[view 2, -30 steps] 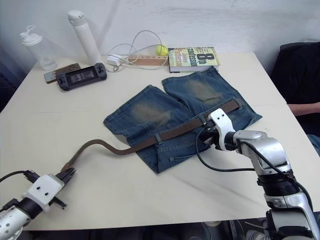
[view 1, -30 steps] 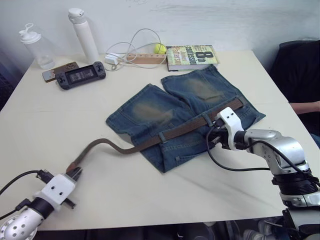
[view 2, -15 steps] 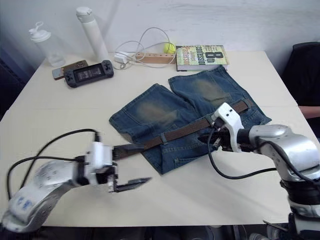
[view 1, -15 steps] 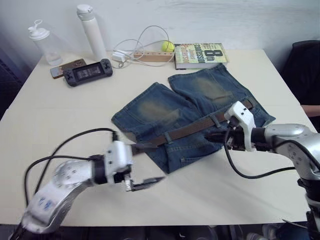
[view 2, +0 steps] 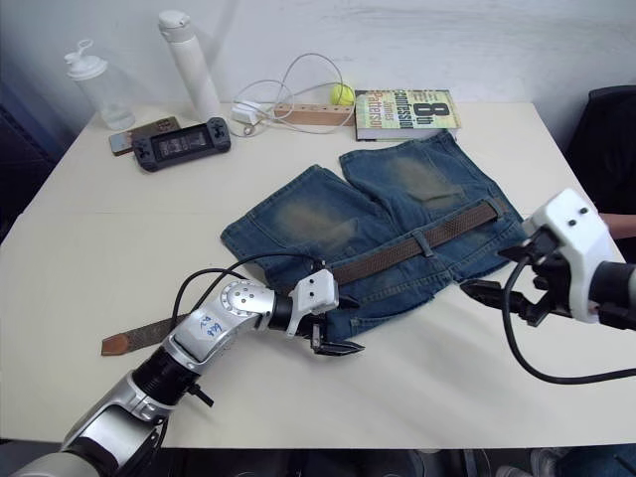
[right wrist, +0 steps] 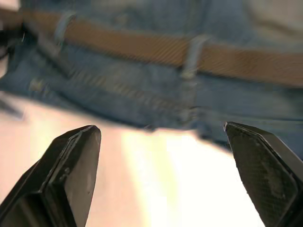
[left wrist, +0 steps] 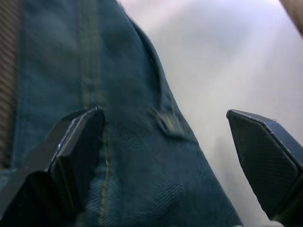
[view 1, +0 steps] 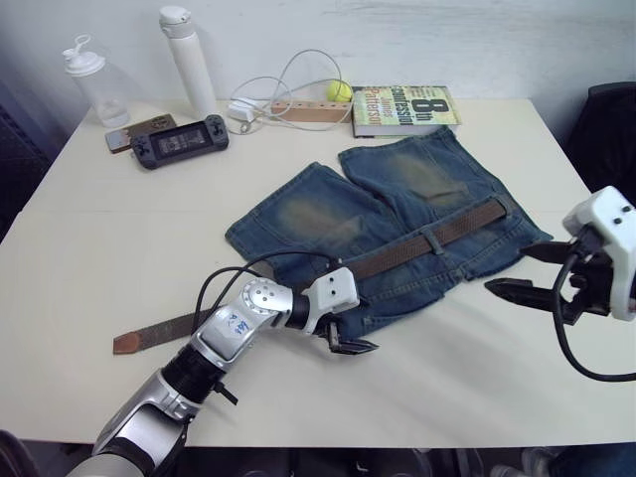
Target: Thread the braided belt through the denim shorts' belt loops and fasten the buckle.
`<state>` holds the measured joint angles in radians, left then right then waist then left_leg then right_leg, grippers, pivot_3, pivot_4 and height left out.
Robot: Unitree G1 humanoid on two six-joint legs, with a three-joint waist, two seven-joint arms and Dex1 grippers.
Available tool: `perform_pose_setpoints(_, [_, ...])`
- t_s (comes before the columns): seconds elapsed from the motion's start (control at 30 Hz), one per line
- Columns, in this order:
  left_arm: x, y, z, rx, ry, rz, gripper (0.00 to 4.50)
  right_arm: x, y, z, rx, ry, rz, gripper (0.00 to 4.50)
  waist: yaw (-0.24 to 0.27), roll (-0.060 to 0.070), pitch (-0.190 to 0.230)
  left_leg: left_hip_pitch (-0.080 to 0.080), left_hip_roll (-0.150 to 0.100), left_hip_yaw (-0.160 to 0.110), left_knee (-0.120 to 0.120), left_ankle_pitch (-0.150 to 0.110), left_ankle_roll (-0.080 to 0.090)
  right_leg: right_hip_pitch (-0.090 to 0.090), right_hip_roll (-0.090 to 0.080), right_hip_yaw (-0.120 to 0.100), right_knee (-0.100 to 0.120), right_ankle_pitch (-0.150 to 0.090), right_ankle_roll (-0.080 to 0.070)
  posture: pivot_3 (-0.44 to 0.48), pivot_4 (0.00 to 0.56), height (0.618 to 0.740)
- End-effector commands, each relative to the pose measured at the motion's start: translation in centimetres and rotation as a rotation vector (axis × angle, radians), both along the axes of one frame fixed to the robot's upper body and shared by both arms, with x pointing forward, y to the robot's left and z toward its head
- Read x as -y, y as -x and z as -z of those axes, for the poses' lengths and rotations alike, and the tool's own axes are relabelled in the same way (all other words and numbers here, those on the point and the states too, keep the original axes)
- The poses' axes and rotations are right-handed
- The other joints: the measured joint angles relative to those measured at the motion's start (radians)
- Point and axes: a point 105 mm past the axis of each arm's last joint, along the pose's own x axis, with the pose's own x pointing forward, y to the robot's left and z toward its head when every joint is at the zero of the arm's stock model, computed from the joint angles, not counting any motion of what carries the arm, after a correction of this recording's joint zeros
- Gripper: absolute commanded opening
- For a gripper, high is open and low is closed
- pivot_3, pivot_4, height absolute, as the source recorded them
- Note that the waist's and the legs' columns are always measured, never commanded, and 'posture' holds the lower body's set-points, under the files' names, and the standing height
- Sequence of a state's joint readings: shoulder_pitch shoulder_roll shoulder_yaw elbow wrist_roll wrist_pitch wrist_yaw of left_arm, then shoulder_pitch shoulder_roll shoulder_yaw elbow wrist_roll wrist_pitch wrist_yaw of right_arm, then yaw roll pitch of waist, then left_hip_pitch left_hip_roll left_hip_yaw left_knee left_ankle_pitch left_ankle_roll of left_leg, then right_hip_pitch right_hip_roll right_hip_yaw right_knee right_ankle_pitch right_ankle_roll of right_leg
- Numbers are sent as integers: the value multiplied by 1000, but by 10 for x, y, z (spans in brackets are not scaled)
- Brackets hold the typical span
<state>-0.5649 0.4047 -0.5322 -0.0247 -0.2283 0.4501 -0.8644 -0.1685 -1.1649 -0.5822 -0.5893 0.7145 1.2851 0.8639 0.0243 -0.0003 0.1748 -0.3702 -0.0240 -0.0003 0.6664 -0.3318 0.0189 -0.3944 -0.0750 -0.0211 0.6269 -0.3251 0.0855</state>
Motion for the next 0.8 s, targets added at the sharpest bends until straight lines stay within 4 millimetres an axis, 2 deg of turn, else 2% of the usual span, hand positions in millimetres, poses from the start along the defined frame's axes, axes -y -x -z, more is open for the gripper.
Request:
perform_pose_setpoints(0.03, [-10, 2, 6, 58, -74, 99, 3591, 5, 2, -1, 40, 100, 18, 4500, 1, 0, 0, 0, 0, -1, 0, 0, 0, 0, 0, 0, 0, 0, 0, 0, 150, 735])
perform_pose_setpoints(0.1, [-26, 5, 7, 113, -116, 183, 2797, 6, 1, 7, 44, 139, 6, 4500, -3, 0, 0, 0, 0, 0, 0, 0, 0, 0, 0, 0, -1, 0, 0, 0, 150, 735])
perform_pose_setpoints(0.17, [-61, 11, 11, 171, -185, 299, 1887, -1, 1, 11, 55, 136, -30, 4500, -11, 0, 0, 0, 0, 1, -1, 0, 0, 0, 0, 1, 0, 0, 0, 0, 150, 735])
perform_pose_setpoints(0.2, [-78, 11, 13, 194, -222, 336, 1281, -4, 1, 12, 53, 119, -50, 4500, -15, 0, 0, 0, 1, 1, -2, 1, -1, -2, 1, 2, -1, 0, 0, 0, 150, 735])
perform_pose_setpoints(0.23, [-98, 10, 14, 207, -265, 365, 973, -8, 2, 14, 41, 106, -76, 4500, -18, 0, 0, 0, 1, 1, -2, 1, -2, -2, 1, 2, 0, 0, -1, 0, 150, 735])
perform_pose_setpoints(0.3, [-124, 7, 11, 212, -301, 391, 90, -11, 3, 19, 21, 107, -112, 4500, -27, 0, 0, 1, 1, 0, -2, 2, -3, -2, 1, 1, 0, -1, -1, 0, 150, 735])
perform_pose_setpoints(0.43, [-173, -2, -2, 233, -365, 413, 31, -13, -3, 30, -13, 112, -156, 4500, -29, 0, 0, 2, 2, -1, -2, 2, -3, -1, 1, 1, 1, -1, -2, 0, 150, 735])
perform_pose_setpoints(0.53, [-198, -14, -10, 254, -410, 370, 31, -17, -9, 34, -14, 111, -186, 4500, -29, 0, 0, 1, 2, -1, -2, 1, -3, -2, 1, 1, 1, -1, -2, 0, 150, 735])
perform_pose_setpoints(0.67, [-233, -34, -27, 214, -430, 186, 31, -23, -18, 38, -23, 95, -225, 4500, -28, -2, 1, -1, 2, -1, -1, 1, -2, -3, 0, 0, 2, -1, -2, 0, 150, 735])
perform_pose_setpoints(0.8, [-269, -32, -28, 177, -525, 80, 31, -25, -22, 41, -26, 94, -243, 4500, -33, -2, 1, -2, 1, 0, -1, 1, -1, -5, 1, 0, 2, -1, -2, 0, 150, 735])
